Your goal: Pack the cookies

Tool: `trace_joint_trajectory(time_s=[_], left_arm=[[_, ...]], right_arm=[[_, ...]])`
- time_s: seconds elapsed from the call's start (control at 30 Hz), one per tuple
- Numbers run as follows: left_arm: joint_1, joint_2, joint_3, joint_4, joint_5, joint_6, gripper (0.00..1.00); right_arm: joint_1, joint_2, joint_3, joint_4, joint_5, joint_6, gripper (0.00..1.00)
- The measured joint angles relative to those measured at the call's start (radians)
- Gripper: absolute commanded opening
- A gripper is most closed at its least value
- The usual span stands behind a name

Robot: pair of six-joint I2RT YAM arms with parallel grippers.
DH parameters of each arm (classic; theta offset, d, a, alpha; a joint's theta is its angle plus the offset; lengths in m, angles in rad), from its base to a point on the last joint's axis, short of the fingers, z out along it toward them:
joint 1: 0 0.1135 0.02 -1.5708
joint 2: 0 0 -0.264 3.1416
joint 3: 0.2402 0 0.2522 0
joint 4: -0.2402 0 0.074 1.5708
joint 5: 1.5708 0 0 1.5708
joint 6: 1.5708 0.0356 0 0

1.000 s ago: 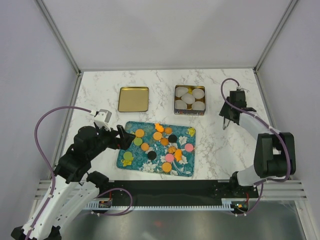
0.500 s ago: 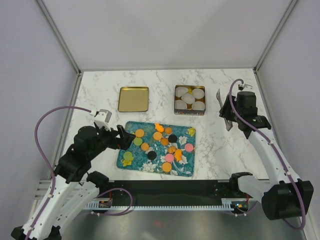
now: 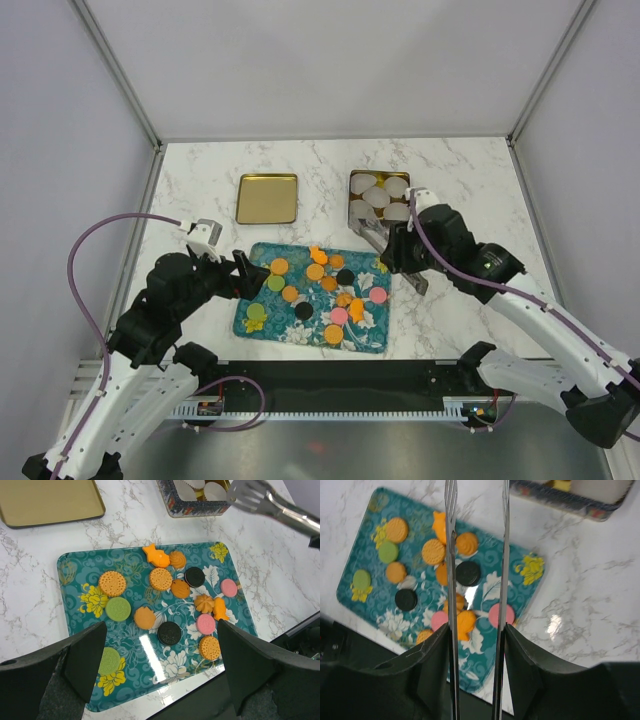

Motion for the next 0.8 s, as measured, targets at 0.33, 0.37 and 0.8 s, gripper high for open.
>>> trace_joint_trajectory(time_s=[0.33,0.37,0.8], left_arm=[[0.0,0.0,0.0,0.0,-0.011,0.0,1.0],[0.0,0.0,0.0,0.0,-0.011,0.0,1.0],[0.0,-0.001,0.0,0.0,-0.011,0.0,1.0]], right_arm=[[0.251,0.06,-0.006,-0.073,0.045,0.029,0.55],[0.261,0.069,-0.008,-0.076,0.05,0.029,0.56],[0.288,0.146,-0.019,-0.093,0.1,0.028,0.57]])
